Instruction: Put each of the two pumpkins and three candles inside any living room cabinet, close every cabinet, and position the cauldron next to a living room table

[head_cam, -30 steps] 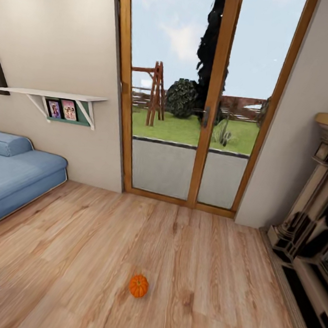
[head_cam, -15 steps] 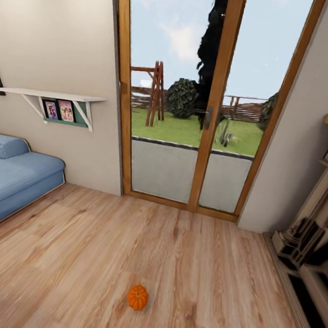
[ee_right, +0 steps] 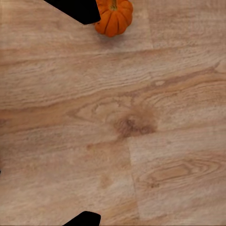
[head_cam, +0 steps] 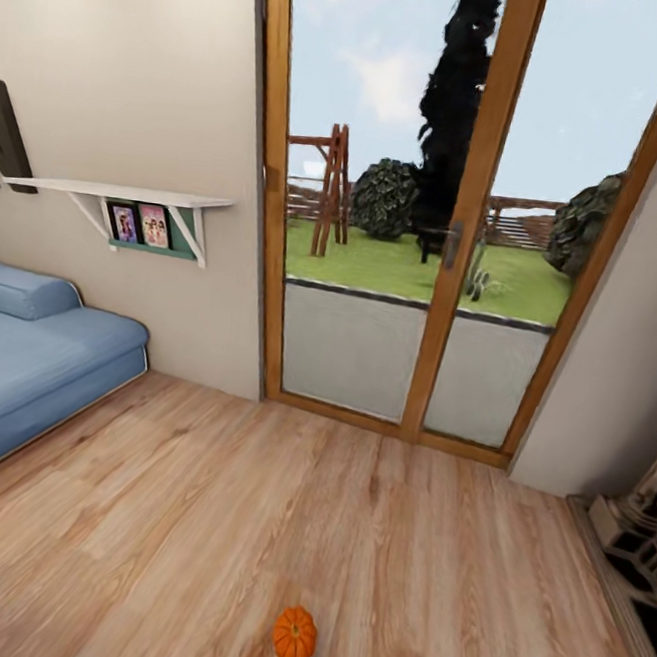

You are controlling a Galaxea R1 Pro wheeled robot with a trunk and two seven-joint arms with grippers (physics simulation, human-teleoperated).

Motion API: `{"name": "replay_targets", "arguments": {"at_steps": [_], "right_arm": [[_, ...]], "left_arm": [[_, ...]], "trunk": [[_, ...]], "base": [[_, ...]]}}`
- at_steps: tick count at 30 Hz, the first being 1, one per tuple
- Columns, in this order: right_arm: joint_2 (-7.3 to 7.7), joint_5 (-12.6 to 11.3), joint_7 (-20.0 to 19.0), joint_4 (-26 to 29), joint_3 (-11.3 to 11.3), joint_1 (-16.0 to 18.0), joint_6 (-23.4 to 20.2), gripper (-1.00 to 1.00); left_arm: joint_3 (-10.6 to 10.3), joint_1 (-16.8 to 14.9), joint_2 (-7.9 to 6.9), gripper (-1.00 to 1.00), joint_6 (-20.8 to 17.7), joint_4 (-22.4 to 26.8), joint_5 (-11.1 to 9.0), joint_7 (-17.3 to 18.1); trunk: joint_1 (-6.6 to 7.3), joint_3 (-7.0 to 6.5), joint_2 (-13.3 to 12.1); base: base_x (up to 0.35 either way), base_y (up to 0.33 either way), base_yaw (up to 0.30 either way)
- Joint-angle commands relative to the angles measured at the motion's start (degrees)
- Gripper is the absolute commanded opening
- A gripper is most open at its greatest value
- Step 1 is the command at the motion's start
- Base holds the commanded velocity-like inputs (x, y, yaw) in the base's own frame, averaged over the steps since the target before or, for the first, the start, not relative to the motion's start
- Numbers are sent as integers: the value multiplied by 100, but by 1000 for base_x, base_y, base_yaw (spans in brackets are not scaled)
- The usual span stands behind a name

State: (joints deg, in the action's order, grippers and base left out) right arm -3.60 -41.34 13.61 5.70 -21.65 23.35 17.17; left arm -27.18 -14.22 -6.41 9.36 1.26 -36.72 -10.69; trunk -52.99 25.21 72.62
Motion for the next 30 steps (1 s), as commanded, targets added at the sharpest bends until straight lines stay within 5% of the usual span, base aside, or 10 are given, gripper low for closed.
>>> {"name": "replay_targets", "arguments": {"at_steps": [1, 17, 30], "right_arm": [[0, -41, 28, 1, -50, 3, 15, 100], [0, -49, 29, 1, -50, 5, 14, 100], [0, -50, 28, 1, -50, 3, 14, 100]], "left_arm": [[-49, -1, 3, 100, 5, 6, -36, -21], [-50, -1, 24, 100, 5, 6, -37, -21], [-54, -1, 28, 100, 5, 6, -33, -21]], "trunk": [[-3, 6, 3], [-3, 6, 3], [-3, 6, 3]], "base": [[295, 115, 281], [275, 25, 150], [55, 0, 173]]}}
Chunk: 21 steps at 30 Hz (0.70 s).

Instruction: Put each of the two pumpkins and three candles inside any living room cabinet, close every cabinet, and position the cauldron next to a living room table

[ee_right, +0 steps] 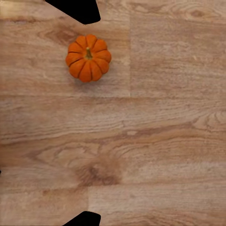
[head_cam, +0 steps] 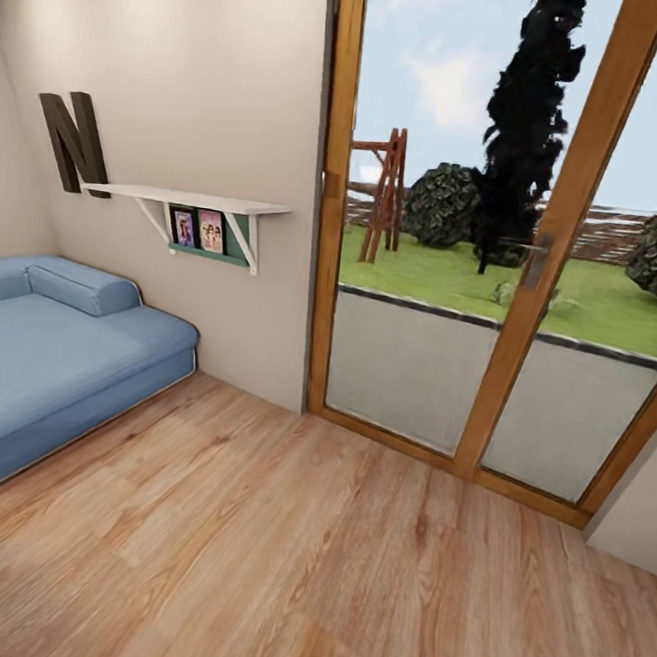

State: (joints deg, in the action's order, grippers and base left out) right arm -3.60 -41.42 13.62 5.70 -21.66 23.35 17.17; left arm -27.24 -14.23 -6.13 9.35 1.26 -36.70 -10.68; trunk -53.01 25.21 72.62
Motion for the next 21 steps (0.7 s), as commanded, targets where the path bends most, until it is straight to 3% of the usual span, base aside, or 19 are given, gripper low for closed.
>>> {"name": "replay_targets", "arguments": {"at_steps": [1, 14, 21], "right_arm": [[0, -41, 27, 1, -49, 3, 14, 100], [0, -41, 33, 1, -49, 3, 14, 100], [0, -41, 35, 1, -49, 5, 14, 100]], "left_arm": [[-50, -1, 2, 100, 6, 6, -37, -22], [-45, -1, 6, 100, 6, 6, -36, -19], [-45, -1, 11, 100, 6, -3, -34, -18]], "trunk": [[-1, 6, 3], [-1, 28, 3], [-1, 55, 3]], "base": [[160, 0, 44], [152, -61, 96], [36, -158, 173]]}}
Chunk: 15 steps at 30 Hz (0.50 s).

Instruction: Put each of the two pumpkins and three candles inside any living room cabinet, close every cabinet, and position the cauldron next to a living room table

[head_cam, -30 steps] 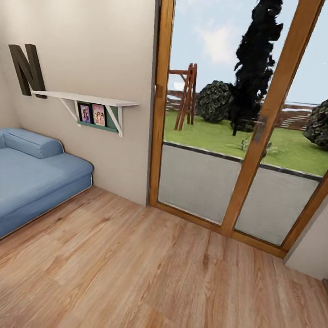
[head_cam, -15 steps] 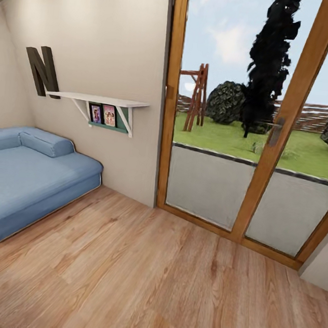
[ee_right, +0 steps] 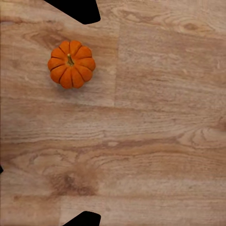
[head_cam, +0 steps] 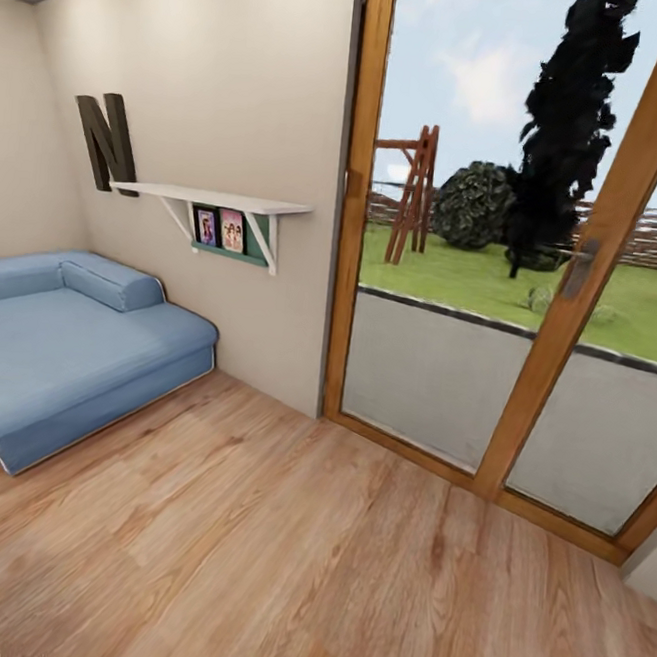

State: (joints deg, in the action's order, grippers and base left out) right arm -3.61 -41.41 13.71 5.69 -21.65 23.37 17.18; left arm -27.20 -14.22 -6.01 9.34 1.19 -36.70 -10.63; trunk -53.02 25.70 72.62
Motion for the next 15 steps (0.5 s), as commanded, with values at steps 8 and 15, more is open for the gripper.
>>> {"name": "replay_targets", "arguments": {"at_steps": [8, 15], "right_arm": [[0, -42, 24, 3, -49, 1, 13, 100], [0, -42, 22, 3, -49, 1, 13, 100]], "left_arm": [[-48, -2, 4, 100, 7, 4, -30, -18], [-48, -2, 4, 100, 7, 4, -20, -18]], "trunk": [[0, 13, 3], [0, 20, 3]], "base": [[78, -78, 58], [185, 4, 189]]}}
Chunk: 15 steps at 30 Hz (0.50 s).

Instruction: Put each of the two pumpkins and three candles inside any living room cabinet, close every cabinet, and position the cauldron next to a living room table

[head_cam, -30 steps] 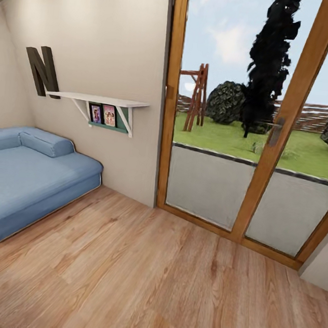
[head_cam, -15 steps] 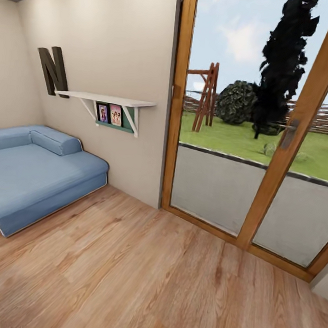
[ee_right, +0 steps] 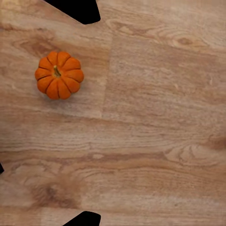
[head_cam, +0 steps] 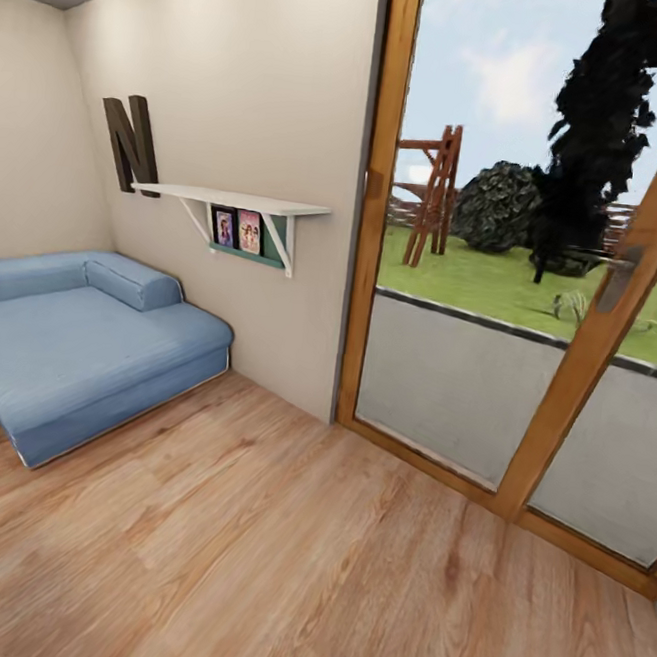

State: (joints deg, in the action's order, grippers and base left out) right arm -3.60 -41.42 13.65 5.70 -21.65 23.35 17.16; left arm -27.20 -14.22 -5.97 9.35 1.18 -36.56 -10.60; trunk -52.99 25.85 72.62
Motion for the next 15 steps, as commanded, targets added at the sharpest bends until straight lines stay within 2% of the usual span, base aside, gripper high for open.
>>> {"name": "replay_targets", "arguments": {"at_steps": [1, 7, 10, 15], "right_arm": [[-2, -42, 26, 1, -49, 5, 15, 100], [-1, -42, 24, 1, -49, 5, 15, 100], [0, -42, 27, 1, -49, 4, 15, 100], [0, -42, 25, 1, -49, 4, 15, 100]], "left_arm": [[-50, -2, 0, 100, 5, 7, -31, -21], [-55, -2, 0, 100, 5, 8, -14, -21], [-56, -2, 0, 100, 5, 6, 1, -21], [-53, -2, 24, 100, 5, 8, 0, -21]], "trunk": [[-2, 7, 3], [-2, 8, 3], [-2, 8, 3], [-2, 8, 3]], "base": [[239, 75, 75], [242, 102, 29], [227, 97, 139], [113, 28, 104]]}}
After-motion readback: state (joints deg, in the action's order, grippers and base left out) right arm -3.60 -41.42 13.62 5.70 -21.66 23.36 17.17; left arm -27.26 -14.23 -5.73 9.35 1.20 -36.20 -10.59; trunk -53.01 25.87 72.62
